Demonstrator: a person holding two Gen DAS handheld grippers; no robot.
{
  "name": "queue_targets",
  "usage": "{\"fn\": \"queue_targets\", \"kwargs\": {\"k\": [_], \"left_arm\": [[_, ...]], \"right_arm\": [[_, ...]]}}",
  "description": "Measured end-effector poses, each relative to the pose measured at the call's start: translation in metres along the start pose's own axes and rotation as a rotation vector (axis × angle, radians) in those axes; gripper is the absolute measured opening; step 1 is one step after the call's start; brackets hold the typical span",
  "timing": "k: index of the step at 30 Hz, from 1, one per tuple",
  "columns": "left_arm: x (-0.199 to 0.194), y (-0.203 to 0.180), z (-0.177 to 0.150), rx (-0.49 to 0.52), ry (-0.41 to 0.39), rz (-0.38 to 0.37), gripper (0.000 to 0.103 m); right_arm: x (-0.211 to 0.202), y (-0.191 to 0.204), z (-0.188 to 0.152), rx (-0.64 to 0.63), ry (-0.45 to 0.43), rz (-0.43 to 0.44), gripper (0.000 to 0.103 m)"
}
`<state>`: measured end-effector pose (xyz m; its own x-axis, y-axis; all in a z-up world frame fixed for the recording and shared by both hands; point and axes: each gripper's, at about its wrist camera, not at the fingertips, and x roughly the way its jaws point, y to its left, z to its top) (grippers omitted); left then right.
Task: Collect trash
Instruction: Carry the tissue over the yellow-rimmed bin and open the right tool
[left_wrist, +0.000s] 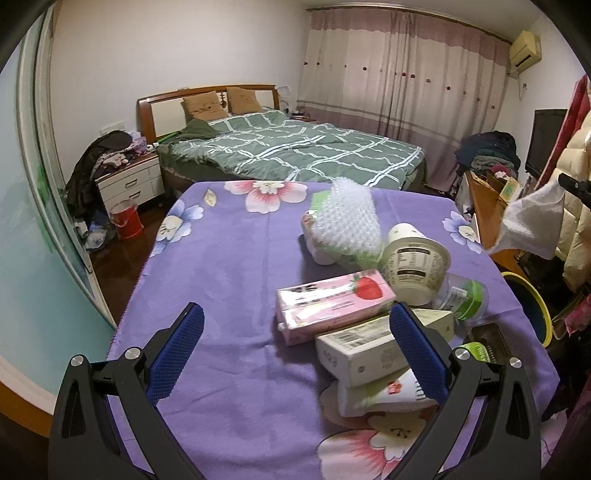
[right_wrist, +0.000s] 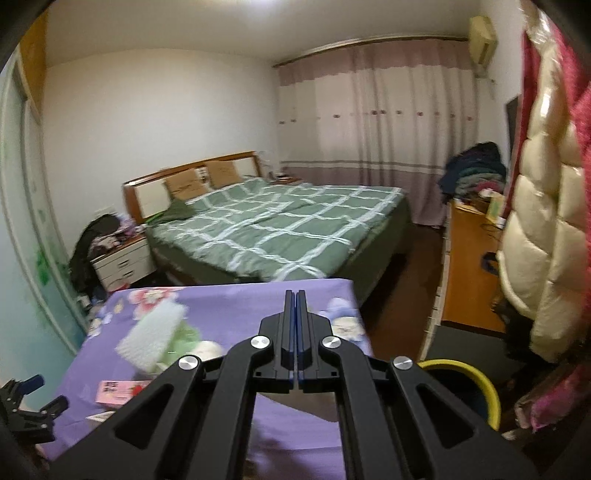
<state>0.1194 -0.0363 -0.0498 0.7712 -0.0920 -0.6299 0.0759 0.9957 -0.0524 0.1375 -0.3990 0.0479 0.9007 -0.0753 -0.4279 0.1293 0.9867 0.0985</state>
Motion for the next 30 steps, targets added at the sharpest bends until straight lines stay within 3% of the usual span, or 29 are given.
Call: {"fn": "queue_targets", "kwargs": {"k": [7,17,24,30], "left_arm": [[0.014,-0.032,0.003,0.044,0.024,-0.036,0.099],[0.031,-0.066,-0.003,0.083,0.071,-0.053,0.099],[0.039,-0.074,-0.011,0.092,0.11,-0.056,0.099],[0.043,-0.082,-0.016,0.111,0.139,-0.072,0.099]], "right_arm": [[0.023,-0.081,-0.02,0.083,0.057,-0.169,0.001],[0.08,-0.155,-0.068,0.161,0.2,-0.335,0.001],[0.093,-0.176,-0.091,0.206,0.244,-0.356,0.011],[0.089,-0.168,-0.093,0.197,0.24,-0.338,0.02]]}}
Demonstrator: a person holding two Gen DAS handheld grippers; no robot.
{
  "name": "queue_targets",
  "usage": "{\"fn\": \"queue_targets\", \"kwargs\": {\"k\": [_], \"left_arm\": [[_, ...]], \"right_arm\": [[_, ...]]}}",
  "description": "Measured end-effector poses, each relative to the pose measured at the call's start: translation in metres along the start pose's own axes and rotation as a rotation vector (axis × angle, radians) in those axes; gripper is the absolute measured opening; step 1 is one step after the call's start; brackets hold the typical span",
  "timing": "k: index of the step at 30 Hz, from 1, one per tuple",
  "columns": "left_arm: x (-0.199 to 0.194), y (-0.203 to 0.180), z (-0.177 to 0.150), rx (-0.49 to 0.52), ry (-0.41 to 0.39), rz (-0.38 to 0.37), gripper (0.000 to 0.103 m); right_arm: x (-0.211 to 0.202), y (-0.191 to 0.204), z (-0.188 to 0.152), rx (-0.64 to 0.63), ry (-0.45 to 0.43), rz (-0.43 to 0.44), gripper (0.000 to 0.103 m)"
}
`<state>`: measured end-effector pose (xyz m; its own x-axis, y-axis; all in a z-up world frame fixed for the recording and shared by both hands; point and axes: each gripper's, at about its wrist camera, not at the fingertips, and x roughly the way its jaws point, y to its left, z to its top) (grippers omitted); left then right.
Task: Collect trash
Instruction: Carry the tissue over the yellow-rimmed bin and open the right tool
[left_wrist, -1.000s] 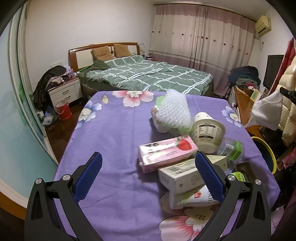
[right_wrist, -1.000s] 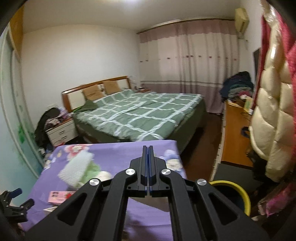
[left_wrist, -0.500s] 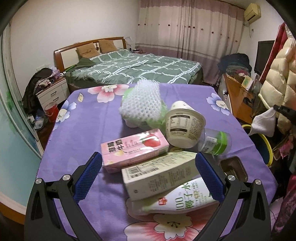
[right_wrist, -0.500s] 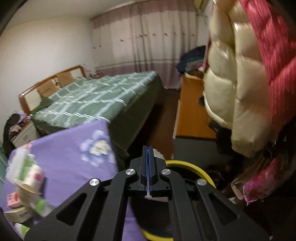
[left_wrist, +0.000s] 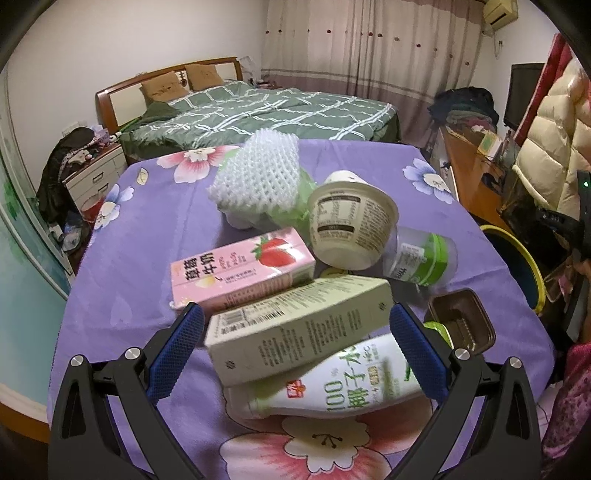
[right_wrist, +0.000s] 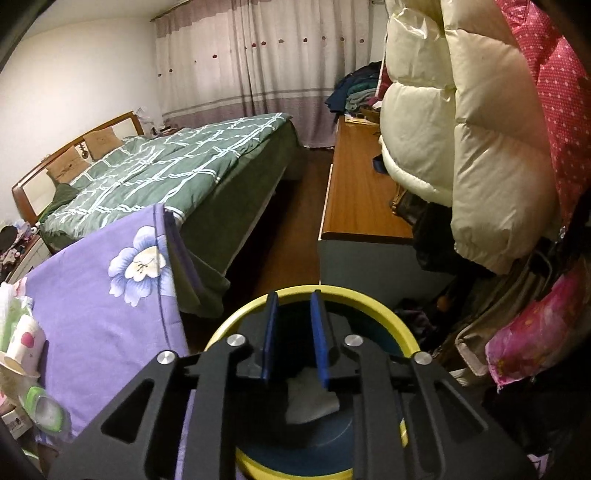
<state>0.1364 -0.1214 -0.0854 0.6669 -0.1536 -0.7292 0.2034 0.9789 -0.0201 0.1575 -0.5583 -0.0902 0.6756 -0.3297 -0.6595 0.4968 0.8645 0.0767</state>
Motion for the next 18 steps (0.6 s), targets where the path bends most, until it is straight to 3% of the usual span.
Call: {"fn": "queue_targets", "kwargs": {"k": [11,18], "left_arm": [[-0.007,0.012,-0.027,0.003,0.058,-0.01,0.099],[-0.012,0.022,-0.03,0.0,0.052,-0.013,0.099]], "right_arm": [[-0.015,0.022,-0.008,-0.029,-0.01,0.057,0.026],[-0.03,0.034,-0.01,-0.045,-0.029,0.092,0.028]]}}
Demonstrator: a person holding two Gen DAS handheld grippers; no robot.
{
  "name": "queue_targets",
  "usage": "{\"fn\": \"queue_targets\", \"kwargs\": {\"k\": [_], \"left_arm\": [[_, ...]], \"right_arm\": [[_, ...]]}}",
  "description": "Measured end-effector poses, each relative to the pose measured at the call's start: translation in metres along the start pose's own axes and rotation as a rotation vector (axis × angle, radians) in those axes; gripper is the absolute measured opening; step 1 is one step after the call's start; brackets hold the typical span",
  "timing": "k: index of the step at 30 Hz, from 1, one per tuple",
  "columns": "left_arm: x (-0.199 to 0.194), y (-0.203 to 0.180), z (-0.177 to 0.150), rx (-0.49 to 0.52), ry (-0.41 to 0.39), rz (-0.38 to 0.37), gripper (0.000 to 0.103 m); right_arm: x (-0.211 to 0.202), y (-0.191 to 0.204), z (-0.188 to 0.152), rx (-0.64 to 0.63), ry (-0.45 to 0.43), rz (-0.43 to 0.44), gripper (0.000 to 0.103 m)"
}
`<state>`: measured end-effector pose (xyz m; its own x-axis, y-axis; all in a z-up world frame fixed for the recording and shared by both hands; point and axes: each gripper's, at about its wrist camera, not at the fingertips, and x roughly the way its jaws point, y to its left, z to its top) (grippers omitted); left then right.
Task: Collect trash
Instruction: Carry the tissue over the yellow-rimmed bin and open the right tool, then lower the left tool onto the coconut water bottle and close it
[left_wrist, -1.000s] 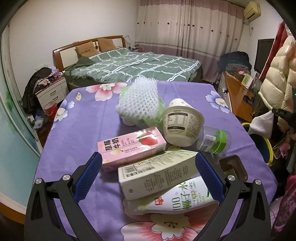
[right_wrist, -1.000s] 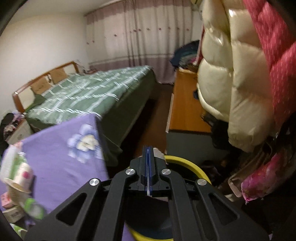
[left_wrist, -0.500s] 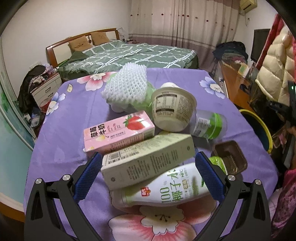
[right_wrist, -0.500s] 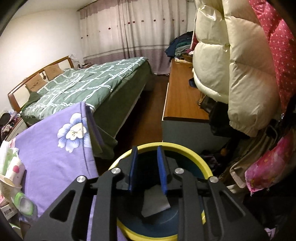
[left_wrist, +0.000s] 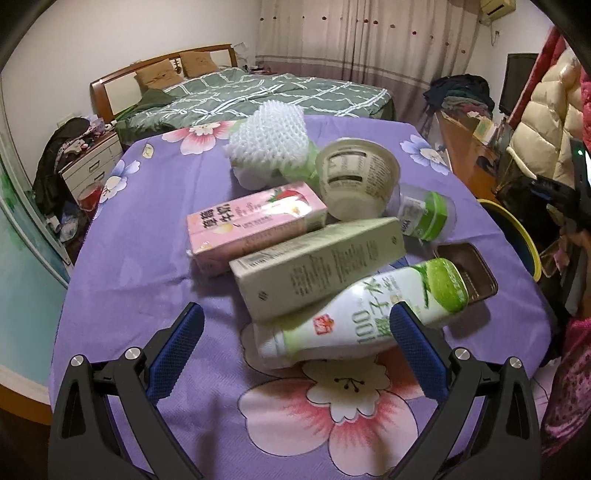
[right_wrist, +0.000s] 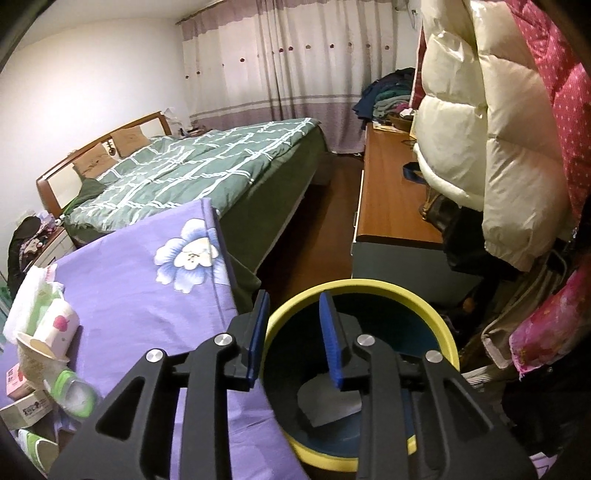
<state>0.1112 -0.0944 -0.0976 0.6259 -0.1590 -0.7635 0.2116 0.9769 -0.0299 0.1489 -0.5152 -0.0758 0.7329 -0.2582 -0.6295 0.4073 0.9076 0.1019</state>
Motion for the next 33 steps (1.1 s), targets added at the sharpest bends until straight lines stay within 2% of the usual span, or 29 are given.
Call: {"fn": "queue_targets", "kwargs": {"k": [6,9,11,14,19,22,25,28,31,33], "left_arm": [[0.008,0.005,0.012,-0.053,0.029,-0.037,0.099],[0.012,0.008,0.022,-0.056,0.019,-0.023,0.099],[0.013,0.014,0.031,-0.052,0.007,0.014,0.099],[0.016,0.027,0.043,-0.038,-0.003,0.019,0.099],[0.025,0.049,0.05,-0.039,0.031,0.017,0.098],[0.023,0.047,0.042,-0.051,0.053,-0.039,0.097],[0.024,0.037,0.03,-0.059,0.099,-0.151,0.096],[0.028,0.02,0.021,-0.038,0.135,-0.221,0.096],[0.03,0.003,0.02,-0.014,0.132,-0.226,0.096],[0.034,-0.003,0.023,-0.037,0.133,-0.185,0.096]], "right_arm": [[-0.006,0.0,0.0,0.005,-0.009,0.009,0.032],[-0.008,0.001,-0.001,0.001,-0.011,0.016,0.032],[-0.008,0.002,-0.001,-0.001,-0.011,0.021,0.032],[-0.005,0.002,-0.001,0.003,-0.008,0.028,0.032],[0.001,0.004,-0.003,0.005,0.007,0.035,0.032],[0.001,0.007,-0.004,0.002,0.007,0.041,0.032],[0.001,0.01,-0.004,-0.001,0.007,0.044,0.032],[0.0,0.015,-0.005,-0.009,0.006,0.053,0.032],[-0.003,0.018,-0.007,-0.013,0.002,0.061,0.032],[-0.006,0.018,-0.008,-0.012,0.0,0.064,0.032]]}}
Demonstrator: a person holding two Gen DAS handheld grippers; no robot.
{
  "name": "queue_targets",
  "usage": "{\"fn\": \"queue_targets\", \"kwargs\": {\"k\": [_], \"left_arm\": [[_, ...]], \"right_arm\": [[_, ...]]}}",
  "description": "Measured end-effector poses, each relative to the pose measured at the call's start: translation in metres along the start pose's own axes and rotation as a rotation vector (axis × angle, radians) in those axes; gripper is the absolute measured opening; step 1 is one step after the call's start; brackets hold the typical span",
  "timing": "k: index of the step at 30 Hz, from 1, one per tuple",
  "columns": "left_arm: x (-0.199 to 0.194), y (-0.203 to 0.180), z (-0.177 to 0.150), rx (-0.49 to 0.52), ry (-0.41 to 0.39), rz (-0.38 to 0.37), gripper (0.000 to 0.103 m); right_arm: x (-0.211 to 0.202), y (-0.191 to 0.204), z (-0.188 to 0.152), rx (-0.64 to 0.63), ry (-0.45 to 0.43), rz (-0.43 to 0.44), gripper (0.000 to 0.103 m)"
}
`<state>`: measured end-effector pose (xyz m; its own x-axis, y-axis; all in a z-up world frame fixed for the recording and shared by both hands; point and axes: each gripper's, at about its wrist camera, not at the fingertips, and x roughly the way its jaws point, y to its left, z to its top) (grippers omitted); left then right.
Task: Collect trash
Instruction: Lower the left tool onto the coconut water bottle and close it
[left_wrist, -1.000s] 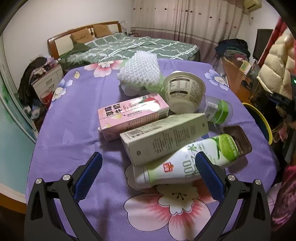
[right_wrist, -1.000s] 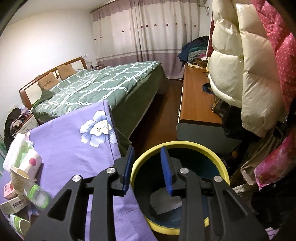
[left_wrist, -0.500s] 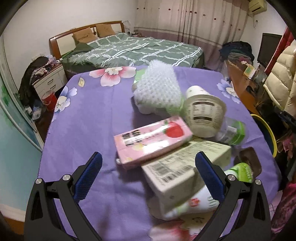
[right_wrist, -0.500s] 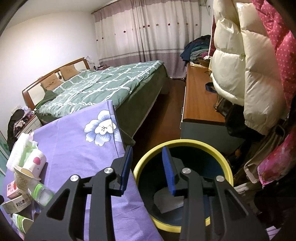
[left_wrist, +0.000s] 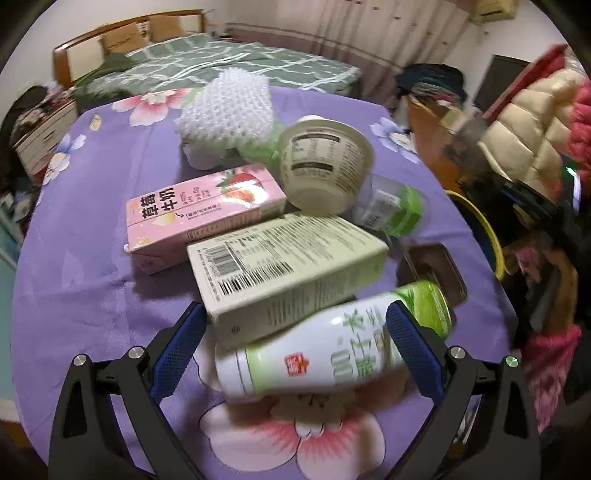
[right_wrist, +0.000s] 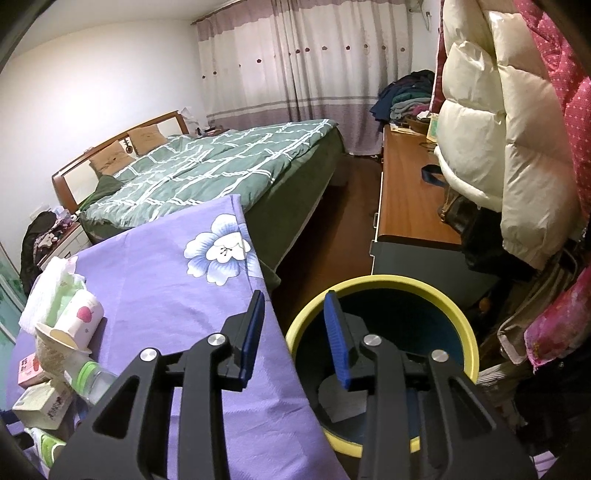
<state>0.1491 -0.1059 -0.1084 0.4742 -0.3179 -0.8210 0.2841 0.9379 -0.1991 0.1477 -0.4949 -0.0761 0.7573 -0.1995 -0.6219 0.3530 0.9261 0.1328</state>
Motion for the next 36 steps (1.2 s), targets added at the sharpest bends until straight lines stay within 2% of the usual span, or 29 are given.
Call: {"fn": "queue_targets", "kwargs": {"k": [3,7,8,12,19,22,25,30,35,36], "left_arm": [[0.002,-0.012,0.006,0.008,-0.023,0.074,0.096],[0.003,-0.012,0.012,0.015,-0.01,0.117,0.097],[0.001,-0.006,0.013,0.001,0.002,0.103,0.097],[0.01,0.0,0.013,-0.025,0.058,-0.036,0.097],[0.023,-0.042,0.005,0.099,0.119,-0.161,0.097],[0.017,-0.05,-0.004,0.202,0.147,-0.17,0.097],[0.013,-0.052,-0.013,0.258,0.176,-0.185,0.097],[0.008,-0.07,-0.02,0.388,0.177,-0.198,0.097],[0.019,-0.096,-0.021,0.455,0.214,-0.225,0.095],[0.019,-0.099,-0.021,0.462,0.222,-0.224,0.091]], "right_arm": [[-0.002,-0.003,-0.001,0.008,-0.002,0.003,0.033],[-0.001,-0.006,-0.001,0.015,0.003,0.014,0.034],[0.0,-0.006,-0.002,0.016,0.003,0.016,0.035],[0.004,-0.006,-0.004,0.024,0.012,0.032,0.036],[0.0,-0.007,-0.008,0.023,0.011,0.041,0.036],[-0.001,-0.011,-0.008,0.03,0.01,0.044,0.037],[0.0,-0.011,-0.01,0.037,0.015,0.057,0.038],[0.002,-0.004,-0.013,0.029,0.023,0.079,0.038],[-0.001,-0.001,-0.014,0.018,0.022,0.084,0.038],[-0.002,-0.002,-0.014,0.02,0.02,0.083,0.038]]}}
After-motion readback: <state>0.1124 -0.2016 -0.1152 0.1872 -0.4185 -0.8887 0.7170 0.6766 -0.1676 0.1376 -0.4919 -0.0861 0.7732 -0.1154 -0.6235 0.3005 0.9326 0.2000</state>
